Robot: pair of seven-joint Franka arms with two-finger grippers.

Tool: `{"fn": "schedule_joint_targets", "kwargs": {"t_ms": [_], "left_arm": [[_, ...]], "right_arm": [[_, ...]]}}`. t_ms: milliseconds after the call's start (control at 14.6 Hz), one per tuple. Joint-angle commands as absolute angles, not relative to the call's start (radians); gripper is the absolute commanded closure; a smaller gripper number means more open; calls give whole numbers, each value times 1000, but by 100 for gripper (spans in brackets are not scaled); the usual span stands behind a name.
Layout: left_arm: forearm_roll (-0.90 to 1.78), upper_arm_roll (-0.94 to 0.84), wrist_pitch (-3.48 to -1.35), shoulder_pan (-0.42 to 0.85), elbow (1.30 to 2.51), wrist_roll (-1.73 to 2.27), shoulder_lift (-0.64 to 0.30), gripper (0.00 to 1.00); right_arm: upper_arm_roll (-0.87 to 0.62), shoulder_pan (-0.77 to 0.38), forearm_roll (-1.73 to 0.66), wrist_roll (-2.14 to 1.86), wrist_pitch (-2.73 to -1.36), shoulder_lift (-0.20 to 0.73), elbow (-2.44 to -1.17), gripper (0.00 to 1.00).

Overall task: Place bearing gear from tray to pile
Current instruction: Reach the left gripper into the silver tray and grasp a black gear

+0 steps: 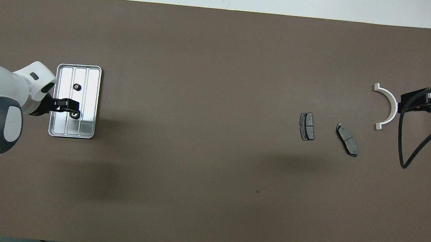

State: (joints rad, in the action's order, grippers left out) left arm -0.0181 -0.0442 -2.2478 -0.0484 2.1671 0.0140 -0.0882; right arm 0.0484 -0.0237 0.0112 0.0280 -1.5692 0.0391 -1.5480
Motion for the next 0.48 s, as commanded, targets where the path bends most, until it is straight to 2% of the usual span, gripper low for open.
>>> {"fn": "schedule_joint_targets", "kwargs": {"t_ms": [0,205,411], "left_arm": [[-32,-46,-2304,-58,2177,2,-126,12],[-32,-46,-2344,-52,2175,3,-159,13],[-32,-48,-2345,-54,2175,3,-178,19]], "right_arm": [[43,-15,6,11,-1588,35,-1572,0],[44,-15,8,9,-1589,34,-1577,0],[44,-14,8,9,-1586,32,-1577,0]]}}
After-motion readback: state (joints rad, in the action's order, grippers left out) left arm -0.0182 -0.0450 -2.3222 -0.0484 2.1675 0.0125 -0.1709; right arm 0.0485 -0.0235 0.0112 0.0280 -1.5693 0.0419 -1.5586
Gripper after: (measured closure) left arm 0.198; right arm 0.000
